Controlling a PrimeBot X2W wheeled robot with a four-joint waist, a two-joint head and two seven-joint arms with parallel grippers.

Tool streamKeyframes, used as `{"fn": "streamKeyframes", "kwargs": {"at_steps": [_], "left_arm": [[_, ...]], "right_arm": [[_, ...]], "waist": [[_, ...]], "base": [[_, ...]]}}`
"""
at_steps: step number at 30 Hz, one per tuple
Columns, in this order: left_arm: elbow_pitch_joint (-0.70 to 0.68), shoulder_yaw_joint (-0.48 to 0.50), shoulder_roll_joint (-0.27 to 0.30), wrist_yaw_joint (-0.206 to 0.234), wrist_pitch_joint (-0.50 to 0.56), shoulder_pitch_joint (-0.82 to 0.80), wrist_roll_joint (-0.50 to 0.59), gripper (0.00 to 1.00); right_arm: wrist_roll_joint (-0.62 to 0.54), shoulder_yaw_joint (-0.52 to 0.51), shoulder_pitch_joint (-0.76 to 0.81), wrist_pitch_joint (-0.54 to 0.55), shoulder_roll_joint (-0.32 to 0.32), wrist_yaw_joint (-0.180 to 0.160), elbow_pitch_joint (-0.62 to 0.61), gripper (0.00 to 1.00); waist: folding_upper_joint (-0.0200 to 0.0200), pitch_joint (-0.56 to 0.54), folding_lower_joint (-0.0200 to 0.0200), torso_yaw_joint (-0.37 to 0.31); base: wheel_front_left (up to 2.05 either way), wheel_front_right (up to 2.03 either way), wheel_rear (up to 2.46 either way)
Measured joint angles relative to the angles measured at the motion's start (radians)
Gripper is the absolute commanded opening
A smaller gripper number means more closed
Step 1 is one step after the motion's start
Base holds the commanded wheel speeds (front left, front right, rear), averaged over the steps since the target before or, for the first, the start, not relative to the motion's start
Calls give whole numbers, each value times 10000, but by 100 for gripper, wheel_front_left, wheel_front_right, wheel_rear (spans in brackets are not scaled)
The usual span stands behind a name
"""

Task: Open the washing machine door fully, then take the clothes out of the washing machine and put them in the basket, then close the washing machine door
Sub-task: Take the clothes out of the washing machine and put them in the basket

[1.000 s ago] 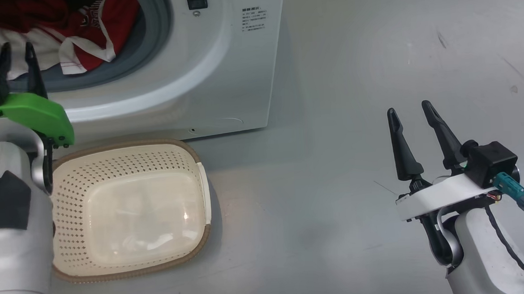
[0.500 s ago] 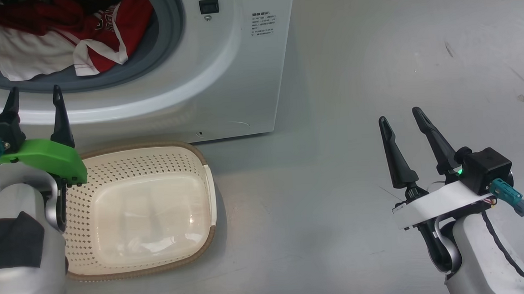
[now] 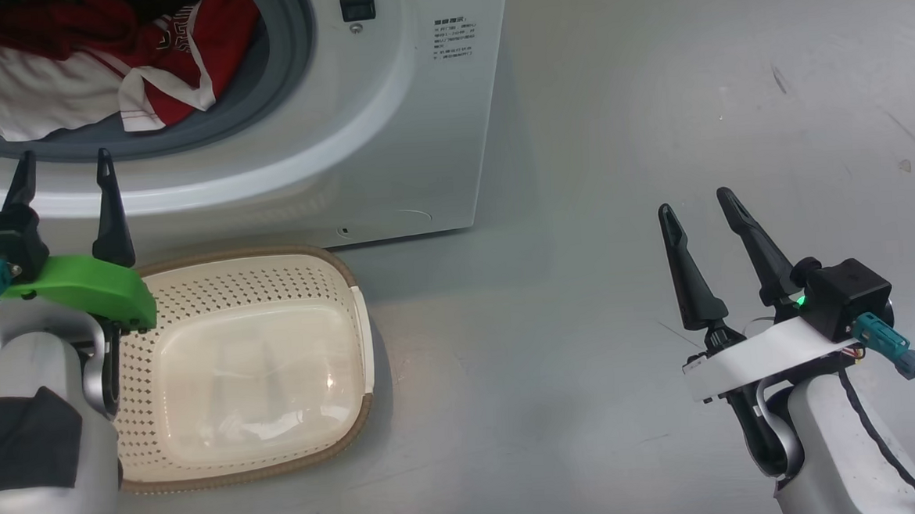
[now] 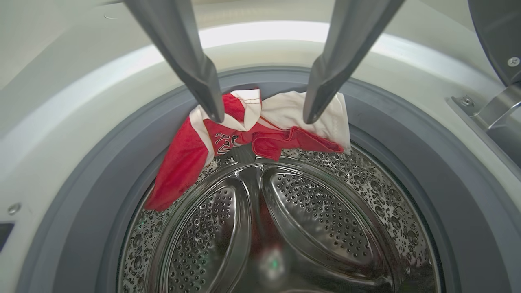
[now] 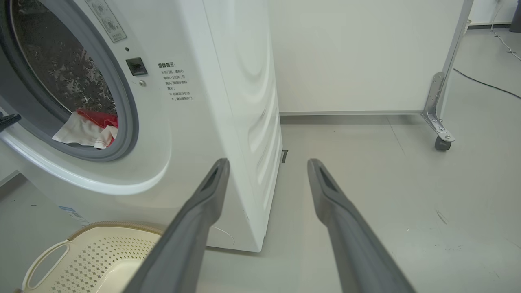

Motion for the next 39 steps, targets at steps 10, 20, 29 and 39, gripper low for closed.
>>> {"fn": "streamKeyframes", "kwargs": {"at_steps": [10, 20, 29, 39], "left_arm": [[-535, 29, -63, 0, -4, 439, -4, 100], [-1049, -4, 25, 10, -4, 586, 4, 100], [-1336, -4, 244, 79, 407, 574, 79, 100], [-1354, 270, 593, 198, 1939, -601, -65, 100]], "right_arm": [[0, 19, 6, 0, 4, 0, -2, 100], [2, 174, 8, 0, 23, 0, -84, 100], [2, 226, 3, 0, 46, 0, -130, 100], [15, 489, -88, 0, 58, 0, -274, 100]], "waist": [[0, -13, 0, -83], [0, 135, 0, -147], [0, 460, 0, -296], [0, 1138, 0, -475]], "base": [[0, 0, 0], [0, 0, 0], [0, 0, 0], [0, 0, 0]]}}
